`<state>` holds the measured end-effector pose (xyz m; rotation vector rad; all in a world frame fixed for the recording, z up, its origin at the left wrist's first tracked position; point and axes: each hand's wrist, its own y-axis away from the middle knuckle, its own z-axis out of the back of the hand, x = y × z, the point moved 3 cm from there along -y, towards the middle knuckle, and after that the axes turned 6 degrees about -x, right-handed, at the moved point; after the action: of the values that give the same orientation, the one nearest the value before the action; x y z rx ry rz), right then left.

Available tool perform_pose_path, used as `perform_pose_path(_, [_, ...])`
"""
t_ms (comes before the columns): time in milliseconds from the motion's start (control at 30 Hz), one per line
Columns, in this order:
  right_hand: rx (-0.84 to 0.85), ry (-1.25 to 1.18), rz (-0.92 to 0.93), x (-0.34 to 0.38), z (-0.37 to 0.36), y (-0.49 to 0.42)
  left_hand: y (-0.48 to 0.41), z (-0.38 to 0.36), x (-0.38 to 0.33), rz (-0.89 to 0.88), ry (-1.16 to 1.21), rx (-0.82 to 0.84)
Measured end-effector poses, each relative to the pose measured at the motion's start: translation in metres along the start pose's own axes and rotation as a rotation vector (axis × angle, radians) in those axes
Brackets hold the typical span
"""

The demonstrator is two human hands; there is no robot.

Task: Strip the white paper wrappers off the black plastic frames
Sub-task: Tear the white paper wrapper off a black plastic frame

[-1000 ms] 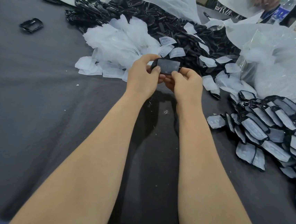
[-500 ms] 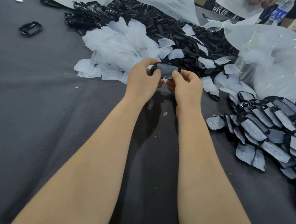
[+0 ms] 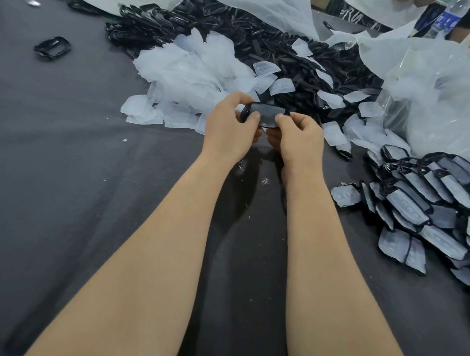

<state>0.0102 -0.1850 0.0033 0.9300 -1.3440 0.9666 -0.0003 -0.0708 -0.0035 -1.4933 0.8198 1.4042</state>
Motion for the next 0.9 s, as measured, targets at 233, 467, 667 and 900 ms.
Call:
perform_pose_path(233, [0.007, -0.024, -0.005, 0.0004, -0.0014, 0.0014, 0.0004, 0.0005, -0.0016, -0.012, -0.010, -0.025])
perform_pose_path(467, [0.022, -0.076, 0.007, 0.0000, -0.0006, 0.0002, 0.0002, -0.0002, -0.0010, 0.003, 0.014, -0.020])
perform_pose_path(667, [0.024, -0.072, 0.007, -0.0016, -0.0008, -0.0012, 0.0000, -0.0014, 0.0002, 0.004, 0.020, -0.014])
perform_pose_path(900, [0.040, -0.082, -0.030, -0.0020, -0.0005, -0.0015, -0.0005, -0.0002, 0.0005, -0.008, 0.006, -0.024])
